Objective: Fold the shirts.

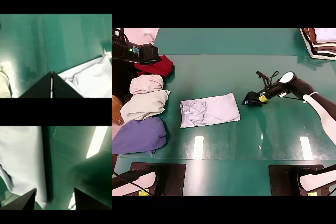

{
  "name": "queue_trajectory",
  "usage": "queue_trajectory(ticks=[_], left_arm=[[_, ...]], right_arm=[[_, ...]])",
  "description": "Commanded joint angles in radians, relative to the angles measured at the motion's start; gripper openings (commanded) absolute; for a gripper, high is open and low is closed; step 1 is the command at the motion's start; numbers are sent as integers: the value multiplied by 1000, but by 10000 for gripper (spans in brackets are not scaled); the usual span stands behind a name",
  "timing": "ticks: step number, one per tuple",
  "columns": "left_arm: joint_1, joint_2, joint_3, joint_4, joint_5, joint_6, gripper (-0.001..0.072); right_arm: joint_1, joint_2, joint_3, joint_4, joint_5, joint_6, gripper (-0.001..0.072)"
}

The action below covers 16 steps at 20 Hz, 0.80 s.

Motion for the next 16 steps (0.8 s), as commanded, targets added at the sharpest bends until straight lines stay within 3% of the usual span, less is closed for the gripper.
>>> queue_trajectory(ticks=[1,4,8,10,11,12,13,16], left_arm=[[0,0,-1,-13,27,1,20],[0,-1,-1,-14,27,1,20],[0,0,-1,-22,24,1,20],[0,0,-1,-24,17,1,20],[0,0,-1,-25,9,1,20],[0,0,-1,-24,0,1,20],[0,0,-1,-25,-5,1,20],[0,0,-1,-67,-4,1,19]], right_arm=[[19,-59,-31,169,-49,-55,554],[95,-100,-27,311,-86,-111,553],[200,-188,113,277,-50,-113,550],[234,-219,187,232,-45,-110,446],[244,-229,217,216,-43,-109,438],[247,-229,237,200,-45,-109,289],[246,-228,255,193,-36,-109,41],[199,-205,294,169,-22,-70,12]])
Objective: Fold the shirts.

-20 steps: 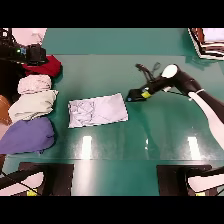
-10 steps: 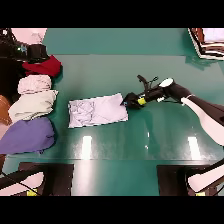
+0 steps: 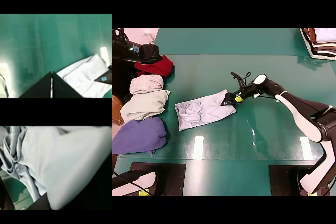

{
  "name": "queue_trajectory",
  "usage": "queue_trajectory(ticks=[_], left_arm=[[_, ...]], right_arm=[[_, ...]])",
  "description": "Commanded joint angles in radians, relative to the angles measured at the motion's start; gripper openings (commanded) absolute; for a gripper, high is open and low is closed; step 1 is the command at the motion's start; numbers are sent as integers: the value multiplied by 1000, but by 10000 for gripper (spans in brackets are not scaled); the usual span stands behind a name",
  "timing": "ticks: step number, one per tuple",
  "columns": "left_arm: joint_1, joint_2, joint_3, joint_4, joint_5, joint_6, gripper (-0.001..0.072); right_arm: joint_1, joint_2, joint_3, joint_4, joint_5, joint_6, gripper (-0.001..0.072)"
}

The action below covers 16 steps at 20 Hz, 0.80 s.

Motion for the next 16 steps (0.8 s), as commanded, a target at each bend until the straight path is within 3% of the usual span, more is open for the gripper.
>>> queue_trajectory(ticks=[1,10,16], left_arm=[[-10,0,0,-53,-7,0,19],[-278,0,0,-43,85,1,20],[-360,0,0,-44,135,-1,20]], right_arm=[[-52,39,47,-55,12,54,12],[-640,460,47,-497,95,253,12],[-1057,517,47,-542,100,227,12]])
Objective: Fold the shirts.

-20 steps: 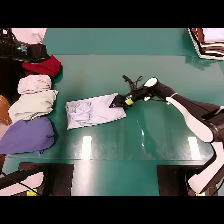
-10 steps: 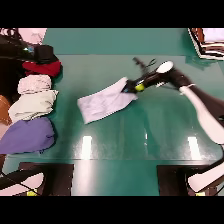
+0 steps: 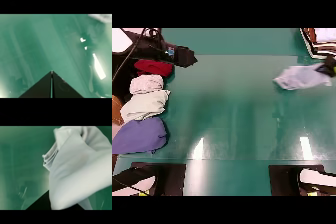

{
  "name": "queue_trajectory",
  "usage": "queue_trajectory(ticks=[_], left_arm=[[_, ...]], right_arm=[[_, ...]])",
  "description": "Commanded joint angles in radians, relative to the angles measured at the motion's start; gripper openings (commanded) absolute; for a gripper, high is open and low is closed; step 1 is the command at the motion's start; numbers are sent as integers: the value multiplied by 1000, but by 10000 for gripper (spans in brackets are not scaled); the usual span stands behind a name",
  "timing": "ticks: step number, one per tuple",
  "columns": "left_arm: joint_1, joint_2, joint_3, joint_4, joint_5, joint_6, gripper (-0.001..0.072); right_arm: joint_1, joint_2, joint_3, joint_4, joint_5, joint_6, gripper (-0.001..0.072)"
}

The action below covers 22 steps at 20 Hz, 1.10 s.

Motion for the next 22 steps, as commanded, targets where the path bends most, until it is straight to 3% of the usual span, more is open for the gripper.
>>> queue_trajectory(ticks=[1,6,9,12,16,17,19,20,22], left_arm=[[-35,0,0,-2,27,-7,20],[-35,0,0,1,37,-8,20],[-35,0,0,1,47,-8,20],[-35,0,0,5,46,-7,20],[-35,0,0,11,43,-5,20],[-35,0,0,14,43,1,20],[-35,0,0,24,43,1,20],[-35,0,0,25,44,0,20],[-35,0,0,26,44,0,20]], right_arm=[[-224,22,1,-38,-8,-16,12],[-369,16,1,-39,-2,-58,12],[-398,16,1,-65,103,-97,12],[-399,21,-11,-225,200,-69,12],[-399,87,-156,-438,212,-35,18],[-400,106,-193,-493,213,-16,108],[-424,138,-244,-558,212,36,616],[-440,152,-254,-564,214,61,656],[-469,183,-239,-545,212,92,656]])
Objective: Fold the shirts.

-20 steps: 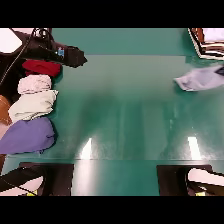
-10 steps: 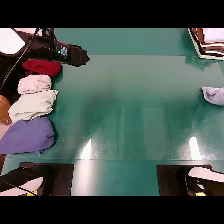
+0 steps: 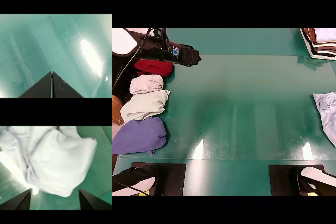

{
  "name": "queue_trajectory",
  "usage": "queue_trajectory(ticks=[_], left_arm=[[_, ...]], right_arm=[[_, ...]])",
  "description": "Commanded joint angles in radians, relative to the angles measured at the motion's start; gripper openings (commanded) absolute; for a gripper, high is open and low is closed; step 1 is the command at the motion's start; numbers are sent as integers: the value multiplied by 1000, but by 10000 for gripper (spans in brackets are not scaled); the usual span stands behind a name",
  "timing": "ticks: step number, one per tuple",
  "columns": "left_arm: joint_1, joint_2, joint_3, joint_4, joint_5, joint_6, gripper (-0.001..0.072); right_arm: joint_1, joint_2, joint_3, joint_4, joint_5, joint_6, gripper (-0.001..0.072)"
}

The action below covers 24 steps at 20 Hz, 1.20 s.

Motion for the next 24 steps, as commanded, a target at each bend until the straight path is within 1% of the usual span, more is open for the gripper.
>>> queue_trajectory(ticks=[1,2,4,6,7,8,10,11,14,15,16,19,24], left_arm=[[0,0,0,6,1,3,20],[0,0,0,6,3,3,20],[0,0,0,6,5,3,21],[0,0,0,8,7,3,21],[0,0,0,9,6,3,21],[3,0,0,8,0,3,21],[3,0,0,7,-8,3,20],[3,0,0,6,-1,3,21],[3,0,0,6,15,3,21],[3,0,0,6,15,3,20],[3,0,0,6,15,3,21],[3,0,0,6,15,3,21],[3,0,0,6,15,3,21]], right_arm=[[-29,60,-3,-9,2,60,655],[-21,79,16,62,-6,60,654],[25,126,39,270,-34,59,654],[109,171,43,451,-63,57,653],[167,190,43,499,-74,56,654],[227,206,43,514,-76,56,654],[362,228,43,509,-76,56,643],[426,235,43,509,-75,55,572],[582,243,43,509,-79,55,268],[624,243,43,509,-79,55,101],[655,243,43,509,-80,55,14],[717,243,43,509,-79,55,14],[735,243,43,509,-68,55,14]])
